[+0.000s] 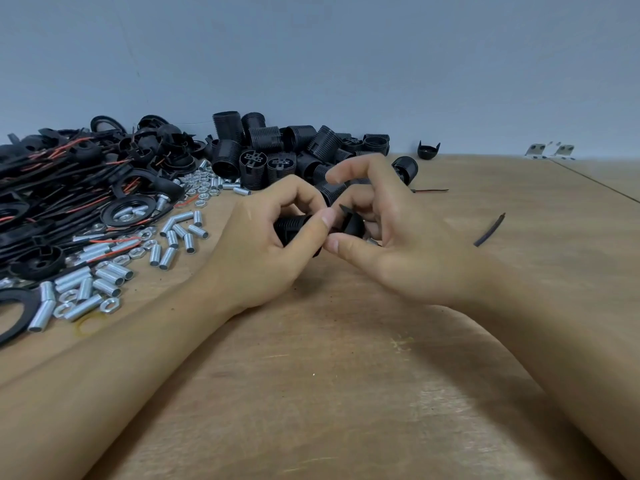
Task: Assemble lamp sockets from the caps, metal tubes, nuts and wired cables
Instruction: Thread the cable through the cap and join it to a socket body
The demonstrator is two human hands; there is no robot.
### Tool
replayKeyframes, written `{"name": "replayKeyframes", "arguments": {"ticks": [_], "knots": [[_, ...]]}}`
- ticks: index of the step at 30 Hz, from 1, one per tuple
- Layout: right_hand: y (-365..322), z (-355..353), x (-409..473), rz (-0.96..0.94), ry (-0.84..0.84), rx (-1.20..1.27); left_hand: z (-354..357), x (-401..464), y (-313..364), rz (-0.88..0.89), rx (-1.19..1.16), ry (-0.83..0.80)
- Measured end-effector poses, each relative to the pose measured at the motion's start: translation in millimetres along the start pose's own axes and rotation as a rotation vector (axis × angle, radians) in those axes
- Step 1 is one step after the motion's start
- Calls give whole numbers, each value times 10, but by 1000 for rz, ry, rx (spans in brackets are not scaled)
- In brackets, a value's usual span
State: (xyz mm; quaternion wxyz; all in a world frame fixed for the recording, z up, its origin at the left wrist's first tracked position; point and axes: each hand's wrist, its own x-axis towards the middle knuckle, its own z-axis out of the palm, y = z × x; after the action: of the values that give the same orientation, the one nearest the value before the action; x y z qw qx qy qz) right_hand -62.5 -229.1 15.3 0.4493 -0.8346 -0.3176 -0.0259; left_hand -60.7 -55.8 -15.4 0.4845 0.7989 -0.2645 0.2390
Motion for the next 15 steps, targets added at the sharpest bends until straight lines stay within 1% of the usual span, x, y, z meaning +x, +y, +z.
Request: {"name": "replayKeyframes", "arguments": {"ticks": [5,10,12,15], "knots": [[-17,11,0,4,27,26,-26,2,-14,-4,-3,-23],[-13,-20,4,9,53,43,-66,7,-11,41,68,-46],[1,-22,5,7,47,29,-58,4,-12,57,83,-54],[55,-61,15,37,14,-41,-100,9,-54,13,80,-19]]}}
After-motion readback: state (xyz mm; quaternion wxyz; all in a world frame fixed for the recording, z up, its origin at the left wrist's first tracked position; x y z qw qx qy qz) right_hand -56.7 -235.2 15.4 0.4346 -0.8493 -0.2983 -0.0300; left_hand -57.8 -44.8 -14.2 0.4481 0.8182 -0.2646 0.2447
